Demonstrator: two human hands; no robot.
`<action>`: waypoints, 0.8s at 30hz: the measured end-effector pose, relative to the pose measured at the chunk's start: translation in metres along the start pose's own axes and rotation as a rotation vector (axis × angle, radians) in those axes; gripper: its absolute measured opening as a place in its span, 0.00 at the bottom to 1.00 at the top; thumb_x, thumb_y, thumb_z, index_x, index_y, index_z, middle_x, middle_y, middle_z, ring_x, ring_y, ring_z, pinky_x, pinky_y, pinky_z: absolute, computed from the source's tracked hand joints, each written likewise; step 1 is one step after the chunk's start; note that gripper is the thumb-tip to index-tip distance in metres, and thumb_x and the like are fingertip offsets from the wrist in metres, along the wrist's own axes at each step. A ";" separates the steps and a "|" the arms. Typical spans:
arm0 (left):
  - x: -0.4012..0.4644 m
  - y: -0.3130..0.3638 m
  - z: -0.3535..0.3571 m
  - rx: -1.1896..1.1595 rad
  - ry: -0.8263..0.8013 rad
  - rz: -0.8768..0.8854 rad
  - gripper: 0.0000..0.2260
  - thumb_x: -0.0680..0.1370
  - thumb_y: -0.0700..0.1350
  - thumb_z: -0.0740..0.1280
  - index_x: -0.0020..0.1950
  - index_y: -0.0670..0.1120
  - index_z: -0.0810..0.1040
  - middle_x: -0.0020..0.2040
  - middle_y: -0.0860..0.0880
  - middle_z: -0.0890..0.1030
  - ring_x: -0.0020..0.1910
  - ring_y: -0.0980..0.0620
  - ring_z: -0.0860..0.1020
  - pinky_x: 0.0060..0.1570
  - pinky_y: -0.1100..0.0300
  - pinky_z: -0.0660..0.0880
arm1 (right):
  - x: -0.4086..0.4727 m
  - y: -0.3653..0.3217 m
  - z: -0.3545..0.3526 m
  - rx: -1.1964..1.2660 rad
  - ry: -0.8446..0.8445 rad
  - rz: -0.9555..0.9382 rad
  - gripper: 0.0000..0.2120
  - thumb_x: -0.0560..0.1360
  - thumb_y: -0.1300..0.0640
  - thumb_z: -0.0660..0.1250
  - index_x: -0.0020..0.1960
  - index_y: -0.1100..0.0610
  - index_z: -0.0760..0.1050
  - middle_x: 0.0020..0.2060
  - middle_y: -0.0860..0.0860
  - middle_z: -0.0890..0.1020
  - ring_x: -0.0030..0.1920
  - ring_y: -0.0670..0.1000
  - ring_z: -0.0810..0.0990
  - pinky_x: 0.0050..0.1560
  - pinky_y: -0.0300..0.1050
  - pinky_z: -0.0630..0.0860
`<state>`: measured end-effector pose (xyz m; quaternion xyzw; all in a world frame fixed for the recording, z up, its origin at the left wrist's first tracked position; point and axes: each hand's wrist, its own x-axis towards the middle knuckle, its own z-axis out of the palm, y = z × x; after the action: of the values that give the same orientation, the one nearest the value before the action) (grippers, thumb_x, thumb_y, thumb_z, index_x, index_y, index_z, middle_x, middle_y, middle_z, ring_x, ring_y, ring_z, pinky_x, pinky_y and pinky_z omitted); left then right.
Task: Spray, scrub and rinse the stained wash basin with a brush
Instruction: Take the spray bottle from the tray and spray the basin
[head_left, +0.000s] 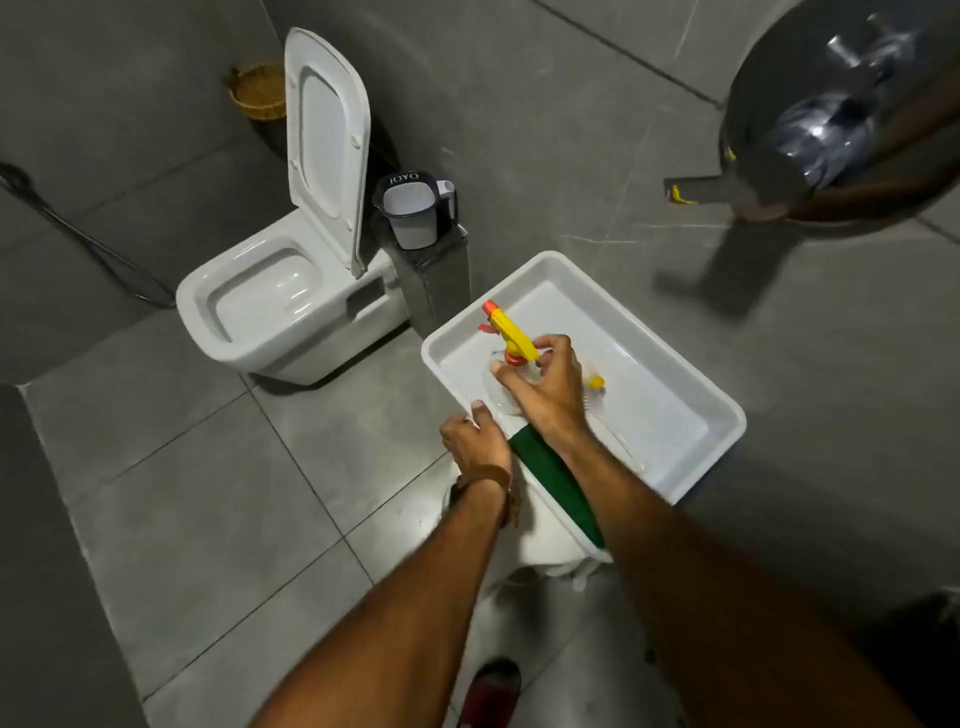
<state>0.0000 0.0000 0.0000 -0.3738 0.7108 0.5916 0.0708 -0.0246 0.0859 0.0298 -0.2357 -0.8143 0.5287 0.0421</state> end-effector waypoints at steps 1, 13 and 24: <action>-0.005 -0.003 0.008 -0.032 0.008 -0.019 0.18 0.81 0.50 0.61 0.64 0.38 0.71 0.63 0.40 0.74 0.60 0.39 0.75 0.60 0.53 0.72 | 0.007 -0.002 0.007 0.015 -0.010 -0.022 0.27 0.66 0.42 0.77 0.59 0.47 0.69 0.55 0.50 0.78 0.56 0.53 0.74 0.58 0.51 0.74; 0.000 -0.057 0.056 -0.077 0.045 0.061 0.17 0.84 0.44 0.55 0.73 0.49 0.62 0.64 0.44 0.78 0.60 0.41 0.78 0.63 0.48 0.75 | 0.047 0.019 0.034 0.144 -0.195 -0.241 0.20 0.79 0.57 0.66 0.68 0.44 0.75 0.56 0.38 0.83 0.59 0.42 0.81 0.61 0.34 0.75; -0.051 -0.007 0.030 0.116 -0.006 0.296 0.24 0.85 0.43 0.51 0.80 0.41 0.52 0.81 0.46 0.51 0.80 0.47 0.54 0.76 0.59 0.52 | -0.010 -0.026 -0.077 0.261 0.002 -0.172 0.18 0.76 0.52 0.67 0.59 0.31 0.78 0.56 0.38 0.84 0.59 0.43 0.82 0.62 0.56 0.79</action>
<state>0.0300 0.0496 0.0138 -0.2584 0.7908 0.5549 0.0066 -0.0001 0.1382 0.0878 -0.1583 -0.7558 0.6242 0.1184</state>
